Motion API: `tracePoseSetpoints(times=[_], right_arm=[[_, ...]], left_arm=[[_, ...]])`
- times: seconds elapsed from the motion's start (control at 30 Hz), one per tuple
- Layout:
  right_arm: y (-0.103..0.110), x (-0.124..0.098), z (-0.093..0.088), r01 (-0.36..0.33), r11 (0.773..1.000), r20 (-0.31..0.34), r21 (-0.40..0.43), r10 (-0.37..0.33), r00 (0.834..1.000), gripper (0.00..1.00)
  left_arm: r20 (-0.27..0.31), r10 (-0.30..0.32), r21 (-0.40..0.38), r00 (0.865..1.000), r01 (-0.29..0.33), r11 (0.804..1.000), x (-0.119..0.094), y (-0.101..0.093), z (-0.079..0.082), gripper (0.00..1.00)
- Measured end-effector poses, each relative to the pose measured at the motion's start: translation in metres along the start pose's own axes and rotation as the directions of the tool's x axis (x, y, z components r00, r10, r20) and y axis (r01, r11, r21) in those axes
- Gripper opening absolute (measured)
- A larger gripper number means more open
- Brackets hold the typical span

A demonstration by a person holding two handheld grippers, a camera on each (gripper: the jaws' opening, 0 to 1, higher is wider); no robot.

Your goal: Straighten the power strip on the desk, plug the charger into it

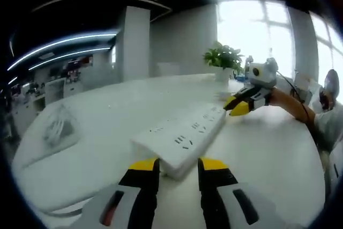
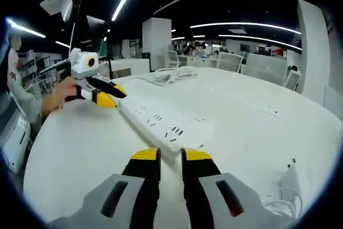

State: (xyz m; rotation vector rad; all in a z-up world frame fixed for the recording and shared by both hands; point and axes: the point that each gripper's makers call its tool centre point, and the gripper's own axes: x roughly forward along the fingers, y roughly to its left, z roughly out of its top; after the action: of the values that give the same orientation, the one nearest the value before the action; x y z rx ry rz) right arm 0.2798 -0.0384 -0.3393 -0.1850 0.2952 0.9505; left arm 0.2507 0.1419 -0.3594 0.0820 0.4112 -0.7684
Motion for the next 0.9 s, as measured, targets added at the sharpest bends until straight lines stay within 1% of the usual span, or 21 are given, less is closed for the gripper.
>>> tracePoseSetpoints(times=[0.07,0.13,0.17,0.2,0.3,0.4,0.43,0.47,0.53,0.57,0.67,0.7,0.77,0.83,0.9], right_arm=[[-0.005,-0.006,0.014,0.016,0.998,0.061,0.059,-0.019,0.998,0.13],[-0.016,-0.016,0.024,0.051,0.996,0.110,0.069,-0.058,0.992,0.13],[-0.025,-0.021,0.027,0.086,0.994,0.122,0.068,-0.094,0.988,0.14],[-0.037,-0.030,0.030,0.133,0.989,0.139,0.069,-0.141,0.980,0.14],[-0.059,-0.047,0.036,0.203,0.974,0.174,0.105,-0.219,0.960,0.14],[-0.085,-0.067,0.040,0.313,0.944,0.200,0.107,-0.329,0.923,0.14],[-0.090,-0.071,0.041,0.335,0.936,0.205,0.108,-0.351,0.914,0.14],[-0.099,-0.078,0.040,0.371,0.922,0.205,0.111,-0.387,0.899,0.14],[-0.107,-0.084,0.039,0.400,0.910,0.201,0.114,-0.415,0.887,0.14],[-0.117,-0.089,0.035,0.439,0.891,0.184,0.111,-0.453,0.872,0.14],[-0.124,-0.092,0.028,0.475,0.875,0.151,0.095,-0.485,0.862,0.15],[-0.128,-0.092,0.024,0.491,0.866,0.133,0.093,-0.500,0.856,0.16],[-0.133,-0.092,0.019,0.504,0.860,0.117,0.083,-0.511,0.852,0.17],[-0.136,-0.093,0.015,0.524,0.850,0.103,0.055,-0.527,0.844,0.18],[-0.142,-0.096,0.013,0.539,0.841,0.091,0.049,-0.541,0.836,0.20]], left_arm=[[0.012,-0.013,-0.015,1.000,0.013,1.000,-0.001,0.001,0.003,0.34],[0.024,-0.016,-0.020,1.000,0.016,1.000,-0.002,0.001,0.006,0.34],[0.030,-0.017,-0.019,0.999,0.017,1.000,-0.003,0.001,0.007,0.34],[0.038,-0.018,-0.020,0.999,0.019,1.000,-0.003,0.000,0.009,0.34],[0.055,-0.013,-0.020,0.998,0.014,1.000,-0.005,0.000,0.014,0.34],[0.076,0.002,-0.017,0.997,-0.001,1.000,-0.008,0.004,0.020,0.34],[0.081,0.006,-0.018,0.997,-0.004,1.000,-0.009,0.005,0.021,0.34],[0.084,0.007,-0.020,0.996,-0.006,1.000,-0.010,0.006,0.021,0.34],[0.089,0.009,-0.031,0.996,-0.006,1.000,-0.010,0.007,0.021,0.33],[0.092,0.007,-0.041,0.996,-0.003,0.999,-0.011,0.008,0.022,0.33],[0.095,0.001,-0.050,0.996,0.004,0.999,-0.011,0.006,0.022,0.33],[0.095,-0.001,-0.052,0.995,0.006,0.999,-0.011,0.006,0.022,0.33],[0.096,-0.002,-0.055,0.995,0.007,0.998,-0.011,0.006,0.023,0.33],[0.100,-0.002,-0.060,0.995,0.008,0.998,-0.011,0.007,0.024,0.33],[0.108,-0.011,-0.067,0.994,0.019,0.998,-0.012,0.005,0.026,0.33]])
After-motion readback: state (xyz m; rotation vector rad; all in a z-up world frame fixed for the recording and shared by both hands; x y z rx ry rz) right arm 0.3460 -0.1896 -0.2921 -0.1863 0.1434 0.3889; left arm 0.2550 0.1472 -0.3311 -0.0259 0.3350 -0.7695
